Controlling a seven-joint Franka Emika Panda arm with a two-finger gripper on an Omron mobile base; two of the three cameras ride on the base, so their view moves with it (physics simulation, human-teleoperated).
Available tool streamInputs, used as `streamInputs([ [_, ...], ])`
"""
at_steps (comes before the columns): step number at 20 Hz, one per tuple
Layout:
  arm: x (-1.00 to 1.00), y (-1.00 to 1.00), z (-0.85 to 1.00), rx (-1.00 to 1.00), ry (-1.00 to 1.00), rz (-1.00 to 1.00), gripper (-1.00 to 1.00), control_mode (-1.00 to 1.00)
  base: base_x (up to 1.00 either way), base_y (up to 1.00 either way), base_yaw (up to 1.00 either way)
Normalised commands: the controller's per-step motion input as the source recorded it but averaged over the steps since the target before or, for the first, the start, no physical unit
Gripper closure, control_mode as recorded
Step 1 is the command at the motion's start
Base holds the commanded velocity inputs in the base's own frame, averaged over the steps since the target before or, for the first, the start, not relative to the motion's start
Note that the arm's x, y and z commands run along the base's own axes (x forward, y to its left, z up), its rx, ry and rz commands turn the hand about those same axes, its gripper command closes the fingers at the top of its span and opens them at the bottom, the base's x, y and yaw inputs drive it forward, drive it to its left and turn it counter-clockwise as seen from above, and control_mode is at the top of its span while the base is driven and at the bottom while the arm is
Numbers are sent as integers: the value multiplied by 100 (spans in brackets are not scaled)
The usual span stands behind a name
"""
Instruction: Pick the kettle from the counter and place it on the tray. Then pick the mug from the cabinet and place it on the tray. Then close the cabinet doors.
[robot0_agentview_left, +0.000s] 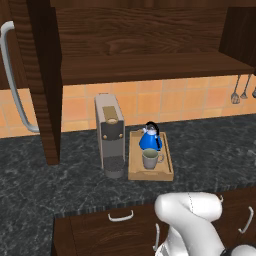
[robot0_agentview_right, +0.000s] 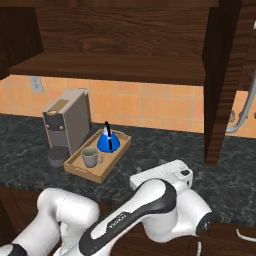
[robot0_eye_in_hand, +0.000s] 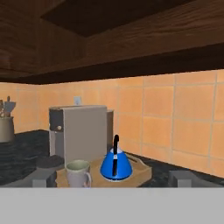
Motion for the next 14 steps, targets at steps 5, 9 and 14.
streamInputs([
  [5, -36, -12, 32, 0, -32, 7, -100, -100, 0, 0, 0],
  [9, -34, -18, 10, 0, -18, 0, -100, -100, 0, 0, 0],
  [14, -1, -39, 5, 0, -7, 0, -100, -100, 0, 0, 0],
])
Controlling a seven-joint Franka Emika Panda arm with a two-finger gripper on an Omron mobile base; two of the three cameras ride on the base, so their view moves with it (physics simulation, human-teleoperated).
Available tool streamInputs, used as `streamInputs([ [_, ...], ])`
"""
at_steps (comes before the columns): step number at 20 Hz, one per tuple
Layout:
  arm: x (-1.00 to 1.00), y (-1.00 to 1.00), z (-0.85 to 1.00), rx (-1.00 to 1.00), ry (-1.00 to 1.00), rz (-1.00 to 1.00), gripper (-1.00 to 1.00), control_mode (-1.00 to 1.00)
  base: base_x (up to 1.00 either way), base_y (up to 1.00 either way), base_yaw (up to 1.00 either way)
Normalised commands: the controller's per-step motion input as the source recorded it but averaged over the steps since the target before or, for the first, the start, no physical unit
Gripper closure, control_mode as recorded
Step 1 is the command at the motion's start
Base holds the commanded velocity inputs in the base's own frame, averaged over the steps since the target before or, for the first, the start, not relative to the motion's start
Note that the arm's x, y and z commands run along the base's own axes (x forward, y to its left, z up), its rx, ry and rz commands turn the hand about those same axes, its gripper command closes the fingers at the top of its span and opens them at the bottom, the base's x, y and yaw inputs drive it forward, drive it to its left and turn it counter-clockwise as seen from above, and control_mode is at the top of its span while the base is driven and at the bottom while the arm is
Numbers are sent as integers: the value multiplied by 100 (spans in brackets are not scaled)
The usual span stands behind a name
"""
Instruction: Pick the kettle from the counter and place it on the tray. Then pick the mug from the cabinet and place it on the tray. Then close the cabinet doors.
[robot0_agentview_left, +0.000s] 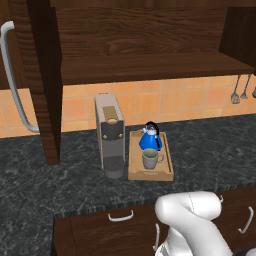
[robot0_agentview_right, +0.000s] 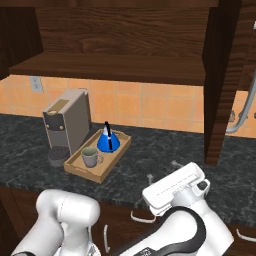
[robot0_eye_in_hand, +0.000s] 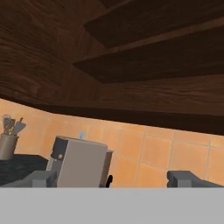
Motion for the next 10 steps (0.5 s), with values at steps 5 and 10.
streamInputs([
  [5, 7, -55, 5, 0, 0, 0, -100, -100, 0, 0, 0],
  [10, 0, -52, 18, 0, -1, 0, -100, -100, 0, 0, 0],
])
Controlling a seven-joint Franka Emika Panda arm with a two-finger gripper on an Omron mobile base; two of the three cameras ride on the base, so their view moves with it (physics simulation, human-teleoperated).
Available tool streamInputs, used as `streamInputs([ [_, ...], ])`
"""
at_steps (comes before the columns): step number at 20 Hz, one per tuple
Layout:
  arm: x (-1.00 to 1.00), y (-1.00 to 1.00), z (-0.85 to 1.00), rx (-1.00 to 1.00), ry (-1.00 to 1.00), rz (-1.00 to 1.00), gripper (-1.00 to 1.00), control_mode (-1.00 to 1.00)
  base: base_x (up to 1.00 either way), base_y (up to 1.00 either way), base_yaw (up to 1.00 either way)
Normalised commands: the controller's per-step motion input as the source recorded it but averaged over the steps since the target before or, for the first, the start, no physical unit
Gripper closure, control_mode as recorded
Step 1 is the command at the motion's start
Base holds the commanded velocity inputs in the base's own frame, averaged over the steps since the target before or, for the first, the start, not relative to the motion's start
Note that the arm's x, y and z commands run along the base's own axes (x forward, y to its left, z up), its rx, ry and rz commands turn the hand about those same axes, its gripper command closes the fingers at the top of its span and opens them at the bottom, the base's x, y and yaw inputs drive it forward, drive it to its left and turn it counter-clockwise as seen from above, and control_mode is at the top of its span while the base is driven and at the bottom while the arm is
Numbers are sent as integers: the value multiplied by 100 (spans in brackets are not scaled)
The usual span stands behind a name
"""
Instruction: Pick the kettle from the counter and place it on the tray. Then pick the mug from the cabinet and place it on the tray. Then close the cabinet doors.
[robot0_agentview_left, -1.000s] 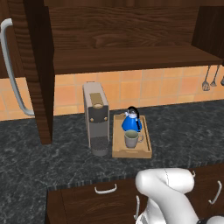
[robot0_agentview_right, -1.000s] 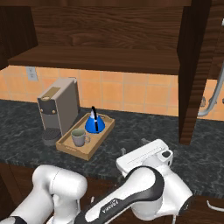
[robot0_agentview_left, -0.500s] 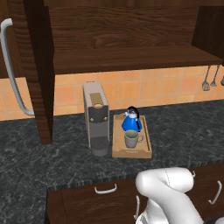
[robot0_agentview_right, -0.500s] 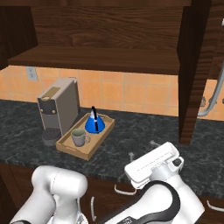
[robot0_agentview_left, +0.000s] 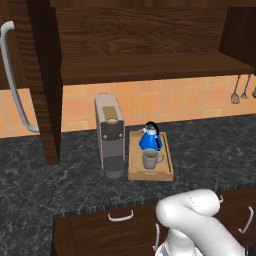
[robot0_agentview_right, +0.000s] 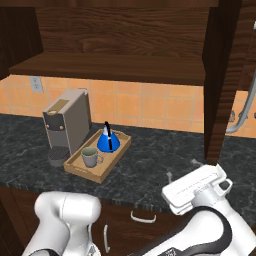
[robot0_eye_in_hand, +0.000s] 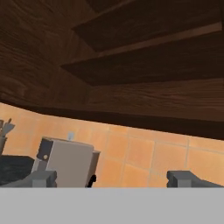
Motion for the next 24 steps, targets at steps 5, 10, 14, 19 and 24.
streamInputs([
  [5, 0, -32, 18, 0, -2, 0, -100, -100, 0, 0, 0],
  [10, -7, -5, 44, -3, -12, 0, -100, -100, 0, 0, 0],
  [14, -16, 0, 48, -9, -16, 0, -100, -100, 0, 0, 0],
  [19, -22, -11, 38, -9, -14, -2, -100, -100, 0, 0, 0],
  [24, -21, -10, 47, -7, -17, -3, -100, -100, 0, 0, 0],
])
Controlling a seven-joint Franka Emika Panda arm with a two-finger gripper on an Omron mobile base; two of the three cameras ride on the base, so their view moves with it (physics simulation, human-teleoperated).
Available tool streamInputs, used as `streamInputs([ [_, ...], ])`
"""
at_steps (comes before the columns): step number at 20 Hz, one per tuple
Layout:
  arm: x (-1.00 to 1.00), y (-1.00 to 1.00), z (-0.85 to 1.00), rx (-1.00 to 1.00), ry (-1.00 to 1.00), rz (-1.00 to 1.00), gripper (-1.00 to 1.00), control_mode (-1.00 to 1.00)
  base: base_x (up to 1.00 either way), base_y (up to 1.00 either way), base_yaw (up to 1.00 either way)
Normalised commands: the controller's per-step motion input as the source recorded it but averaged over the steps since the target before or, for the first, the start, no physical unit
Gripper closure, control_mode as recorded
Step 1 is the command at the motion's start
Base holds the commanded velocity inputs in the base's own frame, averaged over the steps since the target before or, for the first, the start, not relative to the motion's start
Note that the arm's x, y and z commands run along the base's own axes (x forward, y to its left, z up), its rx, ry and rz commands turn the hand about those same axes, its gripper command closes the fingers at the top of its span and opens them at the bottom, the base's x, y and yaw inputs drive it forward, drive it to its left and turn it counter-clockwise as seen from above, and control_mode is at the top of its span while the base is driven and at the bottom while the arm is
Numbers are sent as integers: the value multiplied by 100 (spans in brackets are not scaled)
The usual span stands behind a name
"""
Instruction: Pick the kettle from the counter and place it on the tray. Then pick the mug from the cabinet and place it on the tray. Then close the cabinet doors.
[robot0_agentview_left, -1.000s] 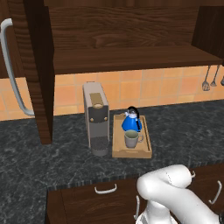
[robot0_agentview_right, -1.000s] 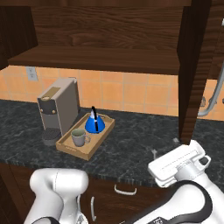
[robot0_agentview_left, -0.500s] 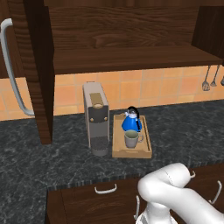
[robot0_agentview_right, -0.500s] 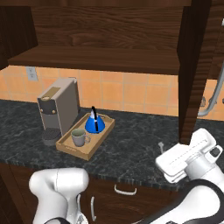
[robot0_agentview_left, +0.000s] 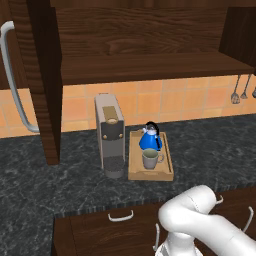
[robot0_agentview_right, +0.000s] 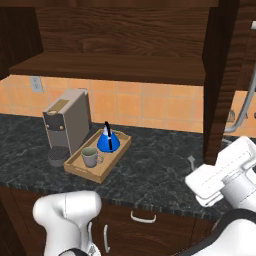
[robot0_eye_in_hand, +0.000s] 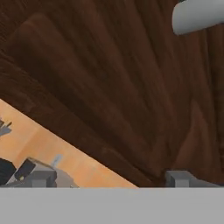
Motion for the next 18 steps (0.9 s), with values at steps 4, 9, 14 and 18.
streamInputs([
  [4, -12, 6, 58, -13, -23, 0, -100, -100, 0, 0, 0],
  [9, -1, 39, 46, -24, -22, 0, -100, -100, 0, 0, 0],
  [14, 17, 79, 24, -23, -12, 0, -100, -100, 0, 0, 0],
  [18, 48, 97, 8, -18, 0, 0, -100, -100, 0, 0, 0],
])
